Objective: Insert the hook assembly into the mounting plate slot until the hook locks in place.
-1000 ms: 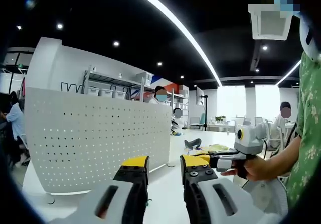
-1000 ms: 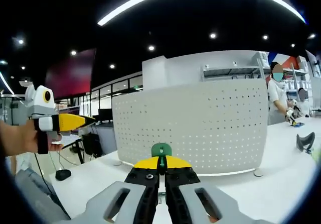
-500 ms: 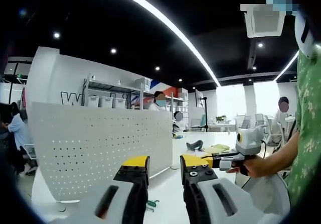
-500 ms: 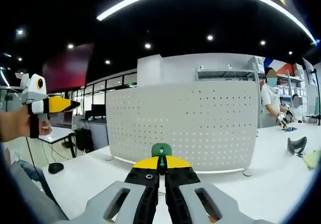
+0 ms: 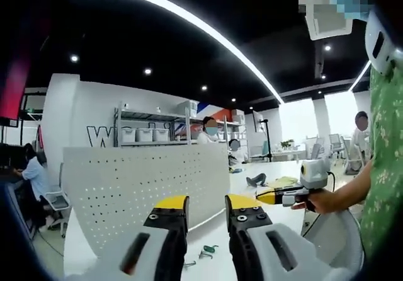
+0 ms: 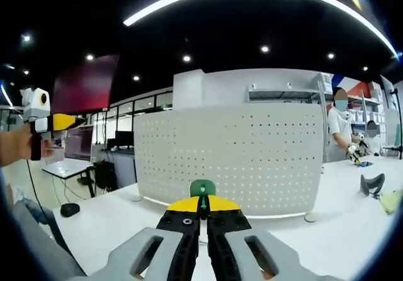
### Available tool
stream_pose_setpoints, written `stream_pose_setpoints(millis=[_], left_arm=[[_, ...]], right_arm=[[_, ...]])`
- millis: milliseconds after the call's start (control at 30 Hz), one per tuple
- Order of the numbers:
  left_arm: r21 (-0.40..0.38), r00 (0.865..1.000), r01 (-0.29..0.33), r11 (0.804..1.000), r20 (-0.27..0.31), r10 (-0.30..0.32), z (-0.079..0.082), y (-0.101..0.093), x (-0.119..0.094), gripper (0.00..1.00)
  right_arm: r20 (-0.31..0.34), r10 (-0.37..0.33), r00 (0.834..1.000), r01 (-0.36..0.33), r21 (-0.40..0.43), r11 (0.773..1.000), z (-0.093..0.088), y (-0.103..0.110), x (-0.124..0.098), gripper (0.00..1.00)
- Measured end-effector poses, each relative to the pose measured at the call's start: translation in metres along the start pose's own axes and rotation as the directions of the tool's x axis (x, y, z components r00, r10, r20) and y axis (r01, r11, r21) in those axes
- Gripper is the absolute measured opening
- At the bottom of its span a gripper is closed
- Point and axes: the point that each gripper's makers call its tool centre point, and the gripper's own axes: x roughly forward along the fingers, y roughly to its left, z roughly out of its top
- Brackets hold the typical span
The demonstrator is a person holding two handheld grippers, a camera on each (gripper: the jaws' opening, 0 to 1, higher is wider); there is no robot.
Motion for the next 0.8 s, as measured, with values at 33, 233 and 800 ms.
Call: stream_pose_setpoints(millis=[33, 233, 800], left_arm=[[0.002, 1.000, 0.003, 1.000, -0.008, -0.003, 0.001, -0.001, -0.001, 0.24], [0.063, 0.999, 0.005, 0.998, -0.047, -0.002, 0.019, 0.001, -0.014, 0.19], [-0.035, 0.999, -0.015, 0.999, 0.049, 0.017, 0.027, -0.014, -0.006, 0.22]], right_arm=[[0.002, -0.001, 1.000, 0.001, 0.001, 1.000, 0.000, -0.001, 0.000, 0.01], [0.010, -0.003, 1.000, 0.003, 0.007, 1.000, 0.003, -0.001, 0.000, 0.01], [0.024, -0.021, 0.999, 0.021, 0.011, 1.000, 0.006, -0.009, 0.002, 0.01]])
